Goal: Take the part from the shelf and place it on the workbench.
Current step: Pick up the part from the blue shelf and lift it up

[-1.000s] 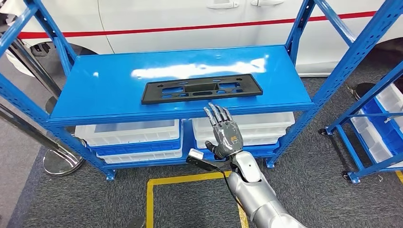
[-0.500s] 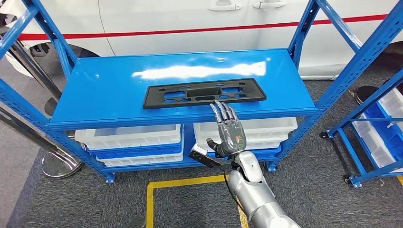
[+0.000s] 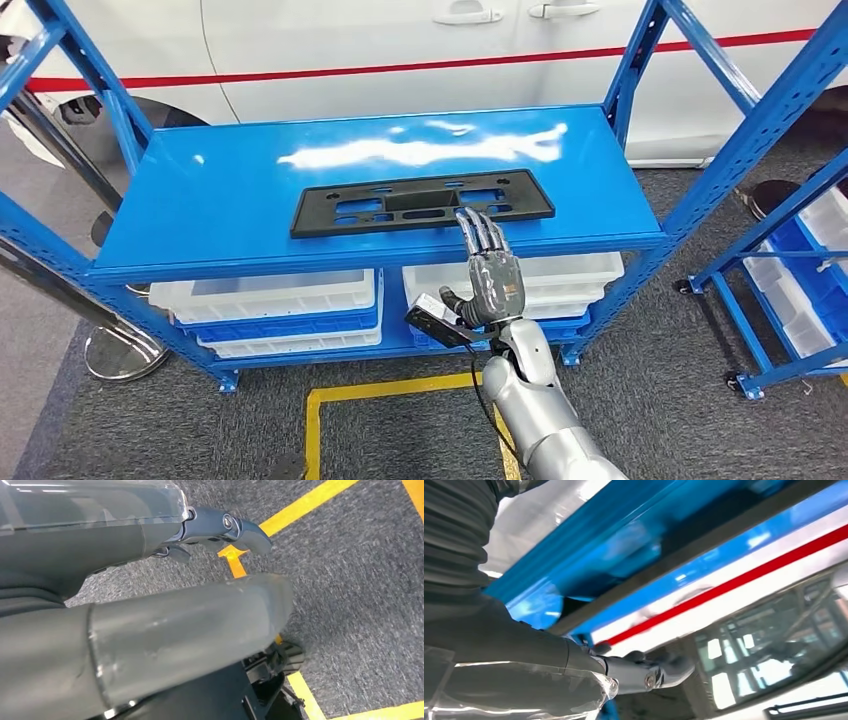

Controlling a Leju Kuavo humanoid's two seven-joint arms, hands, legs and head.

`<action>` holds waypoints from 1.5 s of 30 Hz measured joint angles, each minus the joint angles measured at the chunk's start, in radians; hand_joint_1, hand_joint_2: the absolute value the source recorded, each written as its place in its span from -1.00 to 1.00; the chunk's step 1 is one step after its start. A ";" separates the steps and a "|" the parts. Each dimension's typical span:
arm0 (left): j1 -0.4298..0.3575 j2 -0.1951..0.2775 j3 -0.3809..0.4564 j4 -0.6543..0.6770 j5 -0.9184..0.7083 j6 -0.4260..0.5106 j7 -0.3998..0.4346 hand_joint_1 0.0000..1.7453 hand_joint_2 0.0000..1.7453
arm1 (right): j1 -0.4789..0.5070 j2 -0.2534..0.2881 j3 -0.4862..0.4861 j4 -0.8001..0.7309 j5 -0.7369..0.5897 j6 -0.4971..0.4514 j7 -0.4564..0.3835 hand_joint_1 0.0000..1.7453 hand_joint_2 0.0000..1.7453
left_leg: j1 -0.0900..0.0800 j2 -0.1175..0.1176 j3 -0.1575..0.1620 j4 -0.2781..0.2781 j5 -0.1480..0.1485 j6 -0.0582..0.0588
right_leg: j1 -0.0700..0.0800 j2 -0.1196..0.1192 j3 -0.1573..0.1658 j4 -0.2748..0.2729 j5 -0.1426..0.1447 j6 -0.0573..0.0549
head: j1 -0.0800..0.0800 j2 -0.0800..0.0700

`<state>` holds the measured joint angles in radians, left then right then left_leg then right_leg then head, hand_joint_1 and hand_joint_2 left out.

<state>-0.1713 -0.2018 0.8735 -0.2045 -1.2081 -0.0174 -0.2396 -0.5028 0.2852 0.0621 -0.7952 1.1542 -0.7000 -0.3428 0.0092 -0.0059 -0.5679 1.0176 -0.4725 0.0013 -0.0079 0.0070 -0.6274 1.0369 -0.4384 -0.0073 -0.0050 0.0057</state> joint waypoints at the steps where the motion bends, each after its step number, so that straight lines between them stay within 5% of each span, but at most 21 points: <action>1: 0.000 0.000 0.000 0.000 0.000 0.000 0.000 -1.00 -1.00 | 0.000 0.001 -0.002 0.000 0.000 0.000 0.000 -1.00 1.00 | 0.001 0.001 -0.002 0.010 -0.009 -0.005 | -0.001 0.000 0.004 -0.003 -0.001 -0.006 | 0.000 0.000; 3: -0.001 0.000 0.000 0.000 0.000 -0.001 -0.001 -1.00 -1.00 | -0.001 0.005 -0.006 0.000 0.001 0.000 0.003 -1.00 1.00 | 0.003 0.001 -0.034 0.084 -0.050 -0.013 | -0.004 -0.001 0.012 -0.007 -0.003 -0.017 | 0.000 0.000; 5: -0.001 0.000 0.000 0.000 0.000 -0.001 -0.001 -1.00 -1.00 | -0.001 0.009 -0.012 0.000 0.005 0.000 0.007 -1.00 1.00 | 0.003 0.001 -0.099 0.210 -0.101 -0.017 | -0.001 -0.003 0.016 -0.007 -0.007 -0.024 | 0.000 0.000; 7: 0.001 0.000 -0.001 0.000 0.000 -0.001 -0.001 -1.00 -1.00 | 0.001 0.010 -0.017 0.000 0.008 0.000 0.011 -1.00 1.00 | 0.003 0.001 -0.142 0.274 -0.102 -0.017 | 0.003 -0.002 0.019 -0.007 -0.011 -0.027 | 0.000 0.000; 8: 0.001 0.000 -0.001 0.000 0.000 -0.001 -0.001 -1.00 -1.00 | 0.001 0.010 -0.019 0.000 0.010 0.000 0.012 -1.00 1.00 | 0.002 0.001 -0.139 0.254 -0.075 -0.014 | 0.005 0.000 0.023 -0.006 -0.014 -0.028 | 0.000 0.000; 10: 0.001 0.000 -0.001 0.000 0.000 -0.001 -0.001 -1.00 -1.00 | 0.001 0.013 -0.020 0.000 0.011 0.000 0.012 -1.00 1.00 | -0.001 0.001 -0.086 0.128 0.003 0.001 | 0.008 0.002 0.033 -0.006 -0.020 -0.026 | 0.000 0.000; 12: -0.002 0.000 -0.001 0.000 0.000 -0.002 -0.001 -1.00 -1.00 | 0.000 0.015 -0.022 0.000 0.011 0.000 0.012 -1.00 1.00 | -0.008 0.001 -0.041 0.028 0.037 0.015 | 0.011 0.003 0.037 -0.005 -0.025 -0.020 | 0.000 0.000; 17: -0.001 -0.003 -0.001 0.000 0.001 -0.003 -0.001 -1.00 -1.00 | 0.001 0.017 -0.029 -0.001 0.013 0.000 0.013 -1.00 1.00 | -0.006 0.001 -0.020 -0.014 0.037 0.031 | 0.010 -0.001 0.030 0.012 -0.043 0.008 | 0.000 0.000; 20: -0.003 -0.006 -0.002 0.000 0.001 -0.004 -0.002 -1.00 -1.00 | 0.004 0.017 -0.041 0.000 0.011 0.000 0.015 -1.00 1.00 | -0.002 0.002 -0.013 -0.021 0.037 0.039 | 0.004 -0.002 -0.052 0.172 -0.120 0.021 | 0.001 0.000; 22: -0.001 -0.007 -0.002 0.000 0.002 -0.004 -0.002 -1.00 -1.00 | 0.012 0.017 -0.049 0.000 0.009 0.000 0.015 -1.00 1.00 | -0.002 0.002 -0.010 -0.020 0.033 0.040 | -0.001 -0.002 -0.108 0.263 -0.136 0.028 | 0.000 0.000; 23: 0.000 -0.008 -0.002 0.000 0.002 -0.004 -0.002 -1.00 -1.00 | 0.014 0.016 -0.052 0.000 0.008 0.000 0.015 -1.00 1.00 | -0.001 0.002 -0.008 -0.018 0.030 0.039 | -0.004 -0.002 -0.112 0.257 -0.115 0.030 | 0.000 0.000; 25: 0.000 -0.010 -0.002 0.000 0.002 -0.004 -0.002 -1.00 -1.00 | 0.014 0.016 -0.057 0.000 0.008 0.000 0.014 -1.00 1.00 | 0.000 0.000 -0.001 -0.013 0.021 0.033 | -0.009 -0.004 -0.064 0.140 -0.037 0.031 | 0.000 0.000; 27: -0.001 -0.011 -0.002 0.000 0.002 -0.004 -0.002 -1.00 -1.00 | 0.013 0.017 -0.060 0.000 0.008 0.000 0.013 -1.00 1.00 | -0.002 -0.001 0.000 -0.004 0.011 0.022 | -0.007 -0.005 -0.013 0.031 0.003 0.025 | 0.000 0.000; 32: -0.003 -0.011 -0.003 0.000 0.002 -0.004 -0.002 -1.00 -1.00 | 0.013 0.018 -0.062 0.000 0.010 0.000 0.012 -1.00 1.00 | -0.001 0.001 -0.003 0.014 -0.011 -0.004 | -0.004 -0.002 0.005 0.000 -0.003 -0.006 | 0.000 0.000; 34: -0.004 -0.012 -0.004 0.000 0.001 -0.004 -0.002 -1.00 -1.00 | 0.012 0.020 -0.062 0.000 0.012 0.000 0.012 -1.00 1.00 | 0.001 0.001 -0.040 0.099 -0.058 -0.013 | -0.006 -0.004 0.012 -0.004 -0.006 -0.018 | 0.000 0.000; 36: -0.003 -0.012 -0.005 0.000 0.001 -0.004 -0.002 -1.00 -1.00 | 0.013 0.022 -0.062 0.001 0.013 0.000 0.012 -1.00 1.00 | 0.002 0.001 -0.110 0.236 -0.112 -0.017 | -0.003 -0.005 0.015 -0.004 -0.009 -0.024 | 0.000 0.000; 38: -0.001 -0.012 -0.006 0.000 0.000 -0.005 -0.001 -1.00 -1.00 | 0.014 0.023 -0.063 0.003 0.014 0.000 0.012 -1.00 1.00 | 0.003 0.001 -0.149 0.293 -0.110 -0.016 | 0.000 -0.004 0.019 -0.003 -0.013 -0.026 | 0.000 0.000; 42: -0.003 -0.011 -0.008 0.000 0.000 -0.005 -0.001 -1.00 -1.00 | 0.013 0.025 -0.063 0.004 0.014 0.000 0.012 -1.00 1.00 | -0.005 0.001 -0.051 0.060 0.024 0.008 | 0.006 -0.001 0.036 -0.003 -0.025 -0.020 | 0.000 0.000; 45: -0.006 -0.012 -0.009 0.000 -0.002 -0.006 -0.001 -1.00 -1.00 | 0.012 0.025 -0.063 0.005 0.013 0.000 0.012 -1.00 1.00 | -0.013 0.001 -0.027 0.003 0.029 0.019 | 0.006 -0.001 0.034 -0.004 -0.027 -0.007 | 0.000 0.000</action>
<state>-0.1770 -0.2135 0.8647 -0.2045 -1.2099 -0.0237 -0.2406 -0.4905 0.3106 -0.0008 -0.7905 1.1671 -0.7000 -0.3303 -0.0037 -0.0049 -0.5954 1.0205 -0.4439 0.0201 -0.0015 0.0056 -0.5930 1.0326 -0.4658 -0.0140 -0.0052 0.0057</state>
